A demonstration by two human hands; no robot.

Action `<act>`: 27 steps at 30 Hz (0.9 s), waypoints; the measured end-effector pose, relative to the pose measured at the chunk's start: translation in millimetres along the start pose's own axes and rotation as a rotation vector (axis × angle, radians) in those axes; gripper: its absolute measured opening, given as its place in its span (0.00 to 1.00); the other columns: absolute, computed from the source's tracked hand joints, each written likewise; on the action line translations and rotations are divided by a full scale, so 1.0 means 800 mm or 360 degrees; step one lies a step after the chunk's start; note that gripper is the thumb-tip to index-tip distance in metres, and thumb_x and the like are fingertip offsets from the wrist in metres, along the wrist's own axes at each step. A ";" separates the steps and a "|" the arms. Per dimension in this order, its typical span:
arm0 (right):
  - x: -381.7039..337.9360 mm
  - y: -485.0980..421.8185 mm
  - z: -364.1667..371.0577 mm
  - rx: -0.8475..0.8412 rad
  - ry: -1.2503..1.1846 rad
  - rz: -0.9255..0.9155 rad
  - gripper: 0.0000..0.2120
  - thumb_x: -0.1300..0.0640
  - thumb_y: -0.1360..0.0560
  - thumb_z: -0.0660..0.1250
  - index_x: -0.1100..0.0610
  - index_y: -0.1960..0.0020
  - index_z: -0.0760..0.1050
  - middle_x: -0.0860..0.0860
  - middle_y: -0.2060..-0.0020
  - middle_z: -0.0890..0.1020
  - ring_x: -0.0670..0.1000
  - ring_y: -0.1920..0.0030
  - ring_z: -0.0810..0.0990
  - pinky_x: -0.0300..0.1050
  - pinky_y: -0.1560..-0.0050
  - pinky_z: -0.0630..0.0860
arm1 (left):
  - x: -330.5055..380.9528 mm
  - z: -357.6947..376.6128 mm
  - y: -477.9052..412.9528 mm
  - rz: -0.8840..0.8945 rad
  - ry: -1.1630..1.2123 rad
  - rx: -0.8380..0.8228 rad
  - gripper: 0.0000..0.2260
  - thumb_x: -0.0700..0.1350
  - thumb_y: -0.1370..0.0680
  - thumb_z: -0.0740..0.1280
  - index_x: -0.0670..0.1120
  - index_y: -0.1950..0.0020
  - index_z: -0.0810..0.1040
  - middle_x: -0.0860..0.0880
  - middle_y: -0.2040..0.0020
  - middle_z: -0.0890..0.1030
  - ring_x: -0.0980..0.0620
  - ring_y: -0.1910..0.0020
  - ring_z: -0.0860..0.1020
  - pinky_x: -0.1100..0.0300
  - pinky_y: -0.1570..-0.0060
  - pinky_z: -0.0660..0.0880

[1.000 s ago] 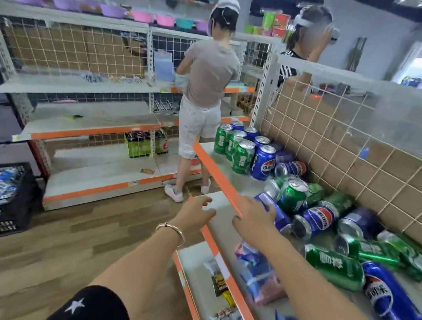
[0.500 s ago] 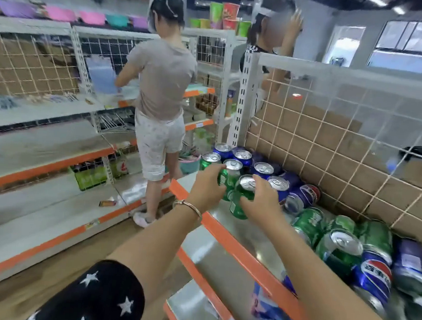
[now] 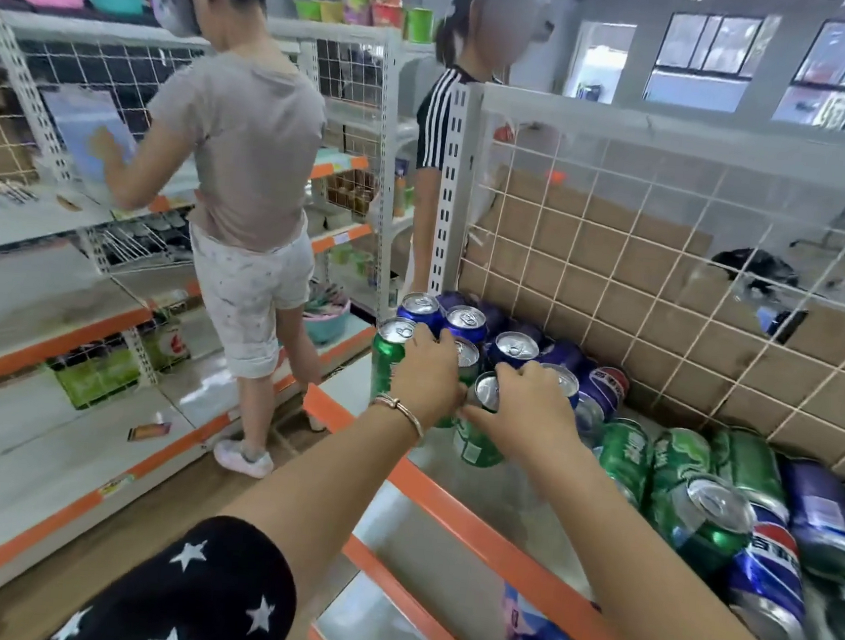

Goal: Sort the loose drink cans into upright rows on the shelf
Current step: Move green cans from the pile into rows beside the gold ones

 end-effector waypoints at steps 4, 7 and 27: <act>-0.001 0.002 -0.002 -0.0091 0.0033 -0.0080 0.25 0.45 0.28 0.67 0.59 0.39 0.67 0.57 0.41 0.71 0.59 0.38 0.68 0.50 0.45 0.70 | 0.001 0.000 0.002 0.0070 0.0046 0.0042 0.24 0.44 0.29 0.71 0.39 0.38 0.66 0.40 0.39 0.66 0.40 0.39 0.66 0.53 0.41 0.66; 0.000 0.007 0.000 -0.0117 0.0063 -0.0146 0.27 0.51 0.30 0.68 0.59 0.35 0.64 0.56 0.40 0.71 0.58 0.39 0.68 0.49 0.47 0.70 | -0.002 -0.003 0.008 0.0028 0.0357 -0.0021 0.23 0.40 0.30 0.72 0.41 0.42 0.64 0.41 0.43 0.72 0.42 0.43 0.72 0.57 0.52 0.67; 0.050 0.042 -0.009 -0.0466 -0.0655 -0.0035 0.50 0.57 0.34 0.76 0.53 0.22 0.49 0.51 0.26 0.61 0.53 0.28 0.63 0.44 0.34 0.67 | -0.040 0.040 0.053 -0.0024 0.1352 -0.0409 0.30 0.38 0.35 0.77 0.49 0.35 0.73 0.55 0.45 0.79 0.57 0.45 0.76 0.71 0.51 0.74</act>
Point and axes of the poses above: each hand's wrist, its own y-axis away from the middle knuckle, its own z-axis out of the palm, x = y × z, the point moved 1 cm from there along -y, towards the middle knuckle
